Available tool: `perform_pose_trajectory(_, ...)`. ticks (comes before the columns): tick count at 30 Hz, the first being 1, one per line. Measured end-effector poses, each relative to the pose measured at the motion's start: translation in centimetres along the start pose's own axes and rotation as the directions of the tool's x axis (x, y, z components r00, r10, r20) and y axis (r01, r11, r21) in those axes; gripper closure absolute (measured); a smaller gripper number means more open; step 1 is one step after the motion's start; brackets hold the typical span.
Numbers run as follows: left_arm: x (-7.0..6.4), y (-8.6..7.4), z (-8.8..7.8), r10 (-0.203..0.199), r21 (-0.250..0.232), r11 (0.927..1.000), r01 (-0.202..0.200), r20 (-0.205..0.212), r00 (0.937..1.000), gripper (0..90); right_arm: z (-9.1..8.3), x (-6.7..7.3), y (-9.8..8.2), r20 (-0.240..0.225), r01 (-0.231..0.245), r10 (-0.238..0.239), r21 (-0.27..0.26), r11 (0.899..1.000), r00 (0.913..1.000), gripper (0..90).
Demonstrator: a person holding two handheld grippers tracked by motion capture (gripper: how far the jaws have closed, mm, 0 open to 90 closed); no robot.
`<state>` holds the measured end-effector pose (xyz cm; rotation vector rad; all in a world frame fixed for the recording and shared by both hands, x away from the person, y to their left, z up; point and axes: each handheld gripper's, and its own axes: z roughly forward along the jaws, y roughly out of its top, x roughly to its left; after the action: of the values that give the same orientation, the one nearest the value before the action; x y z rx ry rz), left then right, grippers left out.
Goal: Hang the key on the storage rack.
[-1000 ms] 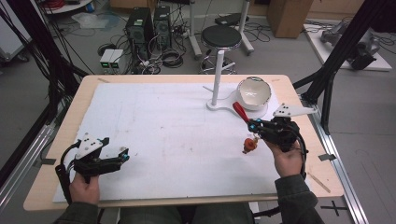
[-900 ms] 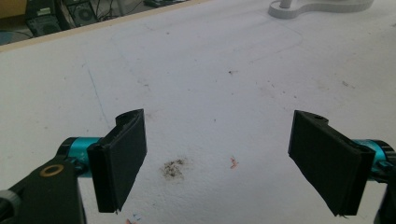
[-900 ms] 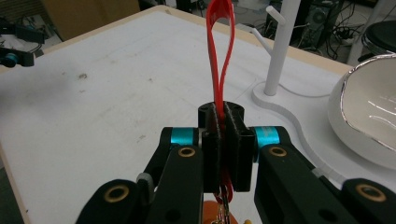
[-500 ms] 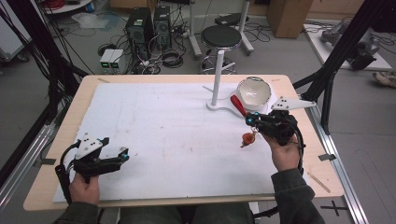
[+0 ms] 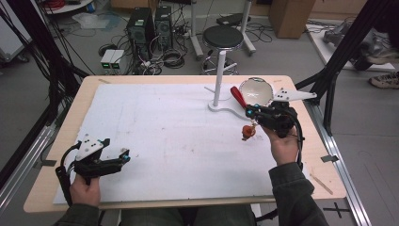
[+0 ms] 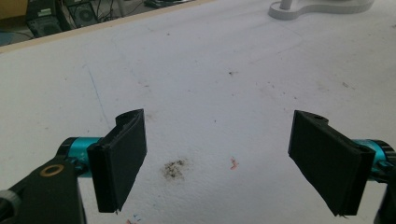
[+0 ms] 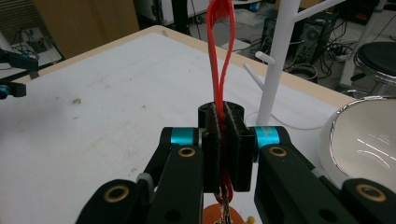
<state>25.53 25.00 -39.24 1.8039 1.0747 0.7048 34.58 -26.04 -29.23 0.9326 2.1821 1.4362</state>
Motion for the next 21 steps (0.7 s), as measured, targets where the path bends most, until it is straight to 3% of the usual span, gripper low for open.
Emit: perform_pose_trajectory(21, 0.1, 0.0, 0.0, 0.001, -0.002, 1.0000, -0.001, 0.001, 1.0000, 19.8, 1.7, -0.7, 2.5, 0.009, -0.002, 0.002, -0.025, 1.000, 1.0000, 85.7)
